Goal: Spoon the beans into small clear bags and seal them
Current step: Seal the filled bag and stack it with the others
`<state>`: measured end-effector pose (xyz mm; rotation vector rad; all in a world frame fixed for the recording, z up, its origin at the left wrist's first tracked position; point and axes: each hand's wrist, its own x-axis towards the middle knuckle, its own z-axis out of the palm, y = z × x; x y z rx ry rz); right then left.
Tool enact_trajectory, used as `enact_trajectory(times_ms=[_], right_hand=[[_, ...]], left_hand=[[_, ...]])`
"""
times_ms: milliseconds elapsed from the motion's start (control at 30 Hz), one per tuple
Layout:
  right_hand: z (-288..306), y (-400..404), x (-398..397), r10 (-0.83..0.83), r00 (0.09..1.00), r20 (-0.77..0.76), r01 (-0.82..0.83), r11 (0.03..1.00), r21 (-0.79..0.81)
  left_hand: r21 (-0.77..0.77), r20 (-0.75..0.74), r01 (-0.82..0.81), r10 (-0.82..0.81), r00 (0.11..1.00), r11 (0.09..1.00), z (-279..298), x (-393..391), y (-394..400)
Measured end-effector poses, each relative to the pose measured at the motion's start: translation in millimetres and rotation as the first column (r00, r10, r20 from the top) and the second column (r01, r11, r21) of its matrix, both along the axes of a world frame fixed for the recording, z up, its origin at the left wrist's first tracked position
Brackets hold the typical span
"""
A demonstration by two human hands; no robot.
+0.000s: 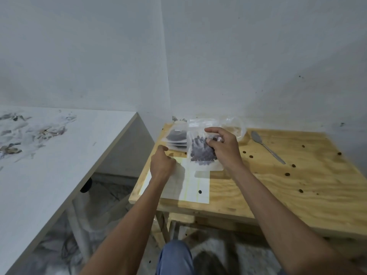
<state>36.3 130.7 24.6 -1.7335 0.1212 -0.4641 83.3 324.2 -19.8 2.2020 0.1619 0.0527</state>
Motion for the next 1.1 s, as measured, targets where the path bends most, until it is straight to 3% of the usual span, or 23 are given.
enact_trajectory(times_ms=[67, 133, 233, 433, 867, 1000, 1100], right_hand=[[-2, -2, -1, -0.021, 1.000, -0.001, 0.021, 1.000, -0.002], [-2, -4, -3, -0.032, 0.999, -0.004, 0.032, 0.999, 0.001], [-2, -3, -6, -0.033, 0.999, 0.003, 0.033, 0.999, 0.006], [3, -9, -9, -0.053, 0.998, 0.035, 0.053, 0.999, 0.010], [14, -18, -16, -0.051, 0.997, 0.061, 0.041, 0.988, 0.147], [13, -20, -17, -0.043, 0.997, 0.059, 0.033, 0.988, 0.152], [13, -23, -18, -0.029, 0.998, 0.054, 0.021, 0.989, 0.148]], left_hand=[[-0.210, 0.041, -0.014, 0.023, 0.999, 0.977, 8, -4, -3], [-0.437, 0.115, 0.014, 0.040, 0.993, 0.899, 24, -11, -11], [-0.594, 0.269, 0.143, 0.028, 0.963, 0.792, 48, -25, -34], [-0.638, 0.339, 0.209, 0.026, 0.941, 0.741, 62, -40, -69], [-0.416, 0.474, 0.187, 0.037, 0.880, 0.890, 53, -51, -91], [-0.464, 0.417, 0.256, -0.046, 0.908, 0.848, 52, -47, -87], [-0.561, 0.336, 0.346, -0.175, 0.926, 0.752, 55, -44, -82]])
